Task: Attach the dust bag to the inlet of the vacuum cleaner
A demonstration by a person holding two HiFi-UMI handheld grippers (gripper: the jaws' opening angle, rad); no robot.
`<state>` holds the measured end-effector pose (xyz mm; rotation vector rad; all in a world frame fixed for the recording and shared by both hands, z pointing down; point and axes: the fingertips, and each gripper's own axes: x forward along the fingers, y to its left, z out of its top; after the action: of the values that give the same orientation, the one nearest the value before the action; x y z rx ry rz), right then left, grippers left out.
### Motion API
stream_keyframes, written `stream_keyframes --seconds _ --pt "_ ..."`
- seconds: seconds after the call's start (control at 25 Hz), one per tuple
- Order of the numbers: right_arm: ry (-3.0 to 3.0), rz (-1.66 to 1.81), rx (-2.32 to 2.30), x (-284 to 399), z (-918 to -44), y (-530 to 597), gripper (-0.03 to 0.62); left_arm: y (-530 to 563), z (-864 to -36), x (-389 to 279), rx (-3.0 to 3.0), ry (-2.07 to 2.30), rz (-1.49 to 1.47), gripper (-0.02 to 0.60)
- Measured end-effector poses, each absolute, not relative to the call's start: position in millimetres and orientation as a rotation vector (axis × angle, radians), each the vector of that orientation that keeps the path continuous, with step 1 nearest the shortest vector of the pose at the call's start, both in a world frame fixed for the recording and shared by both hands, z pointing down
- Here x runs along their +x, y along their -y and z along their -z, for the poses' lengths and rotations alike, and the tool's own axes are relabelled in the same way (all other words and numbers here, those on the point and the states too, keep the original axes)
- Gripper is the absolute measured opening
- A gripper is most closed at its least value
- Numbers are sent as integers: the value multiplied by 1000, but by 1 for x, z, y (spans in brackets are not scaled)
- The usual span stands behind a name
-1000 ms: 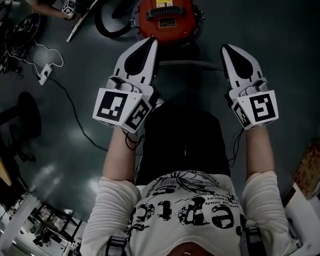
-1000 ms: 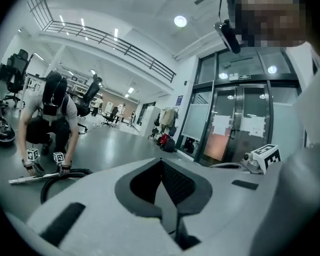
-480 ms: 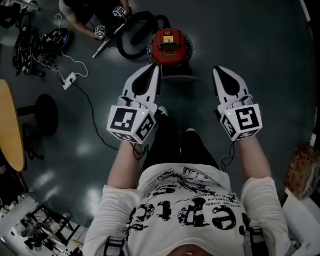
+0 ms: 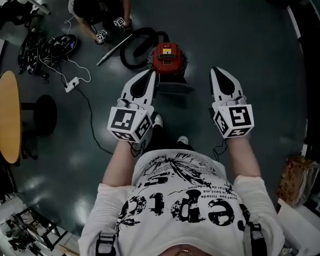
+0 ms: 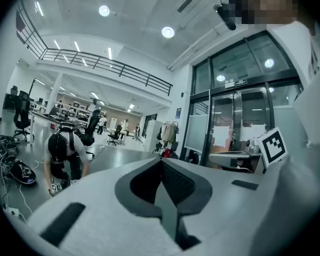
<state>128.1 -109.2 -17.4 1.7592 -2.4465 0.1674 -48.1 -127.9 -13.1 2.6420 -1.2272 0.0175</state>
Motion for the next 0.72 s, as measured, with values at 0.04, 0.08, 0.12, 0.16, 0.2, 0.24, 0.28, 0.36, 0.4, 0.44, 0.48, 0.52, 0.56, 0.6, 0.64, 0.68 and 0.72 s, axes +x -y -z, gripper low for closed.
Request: stream_keyframes --seconds 0.04,0.08,0.12,0.16,0.2,0.24,0.28,0.36,0.4,0.44,0.48,0.52,0.56,0.6,0.64,0.68,0.72 --pt "2448 -158 1770 129 21 106 2 124 13 -52 2637 1237 -10 2" --pt "2451 -153 1782 129 25 102 2 122 13 -56 2631 1244 -4 2" --pt "2454 -152 1794 129 29 99 2 120 12 -59 2624 1248 3 2" --pt "2456 -152 1801 129 31 96 2 118 12 -62 2617 1250 9 2" --pt "2456 -154 1804 128 31 94 2 118 11 -64 2614 1249 13 2" --pt "2455 -156 1803 127 30 94 2 118 12 -64 2616 1248 12 2" --pt "2453 -158 1802 127 29 93 2 119 13 -64 2625 1248 8 2" --pt "2450 -157 1796 125 27 94 2 121 19 -60 2653 1251 2 2" --pt "2449 -154 1789 124 26 94 2 121 22 -59 2665 1252 3 2" --pt "2451 -153 1777 122 25 94 2 121 24 -57 2673 1250 4 2" --pt "2454 -155 1763 121 23 94 2 121 24 -54 2677 1243 3 2" --pt "2453 -159 1752 120 20 94 2 122 23 -51 2681 1232 -3 2" --pt "2449 -163 1747 121 18 95 2 122 21 -48 2685 1218 -13 2" --pt "2445 -165 1746 122 16 95 2 123 20 -45 2689 1203 -24 2" --pt "2442 -166 1746 122 16 95 2 123 19 -44 2693 1192 -31 2" --pt "2440 -163 1744 121 15 96 2 124 19 -43 2697 1188 -35 3" --pt "2439 -156 1741 121 14 96 2 125 19 -43 2700 1190 -36 3"
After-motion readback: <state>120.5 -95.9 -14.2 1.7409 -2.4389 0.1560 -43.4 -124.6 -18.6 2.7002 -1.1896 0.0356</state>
